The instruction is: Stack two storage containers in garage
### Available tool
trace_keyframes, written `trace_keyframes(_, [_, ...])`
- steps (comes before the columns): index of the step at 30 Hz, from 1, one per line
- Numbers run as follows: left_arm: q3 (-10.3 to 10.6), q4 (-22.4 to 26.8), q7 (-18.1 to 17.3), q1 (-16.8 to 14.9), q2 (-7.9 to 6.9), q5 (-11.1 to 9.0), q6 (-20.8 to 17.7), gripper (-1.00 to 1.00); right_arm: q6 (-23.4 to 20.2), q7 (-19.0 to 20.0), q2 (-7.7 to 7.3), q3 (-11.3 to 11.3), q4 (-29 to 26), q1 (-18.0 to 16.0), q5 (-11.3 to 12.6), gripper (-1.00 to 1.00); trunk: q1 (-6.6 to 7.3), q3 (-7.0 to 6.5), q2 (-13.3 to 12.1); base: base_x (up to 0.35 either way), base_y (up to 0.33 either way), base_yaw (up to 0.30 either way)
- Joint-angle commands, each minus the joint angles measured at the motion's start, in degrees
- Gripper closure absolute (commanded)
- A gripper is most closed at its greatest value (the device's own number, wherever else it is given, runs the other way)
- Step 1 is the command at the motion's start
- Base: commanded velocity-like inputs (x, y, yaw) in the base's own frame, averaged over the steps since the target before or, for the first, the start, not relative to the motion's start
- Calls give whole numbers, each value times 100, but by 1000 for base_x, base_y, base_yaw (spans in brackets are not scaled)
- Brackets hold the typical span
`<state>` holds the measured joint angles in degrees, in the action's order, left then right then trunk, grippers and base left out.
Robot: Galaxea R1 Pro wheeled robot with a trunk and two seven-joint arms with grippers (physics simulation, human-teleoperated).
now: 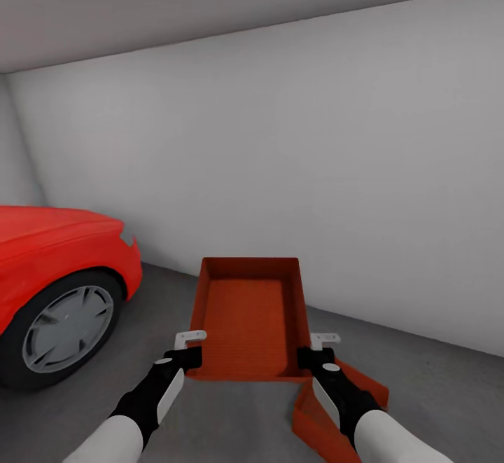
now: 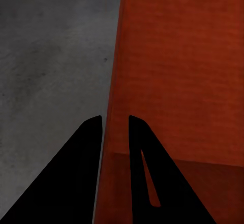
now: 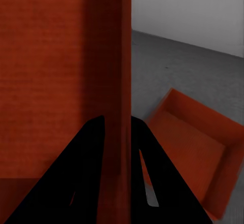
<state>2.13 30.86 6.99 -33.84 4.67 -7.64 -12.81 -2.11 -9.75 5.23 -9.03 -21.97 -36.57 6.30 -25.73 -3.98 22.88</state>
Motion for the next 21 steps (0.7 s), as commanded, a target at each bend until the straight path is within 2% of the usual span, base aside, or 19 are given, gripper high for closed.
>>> trace_keyframes(1, [-153,17,75,0,-159,-1,-36,100,-45,-60,-32,73,-18,-2,26,100,-5,2,4,307,195,-102])
trace_keyframes(5, [-152,17,75,0,-159,-1,-35,100,-59,-62,-27,76,-18,-1,23,100,-5,2,4,307,195,-202])
trace_keyframes(21, [-152,17,75,0,-159,-1,-20,100,-61,-62,-33,77,-18,-1,23,100,-5,-10,4,306,195,-281])
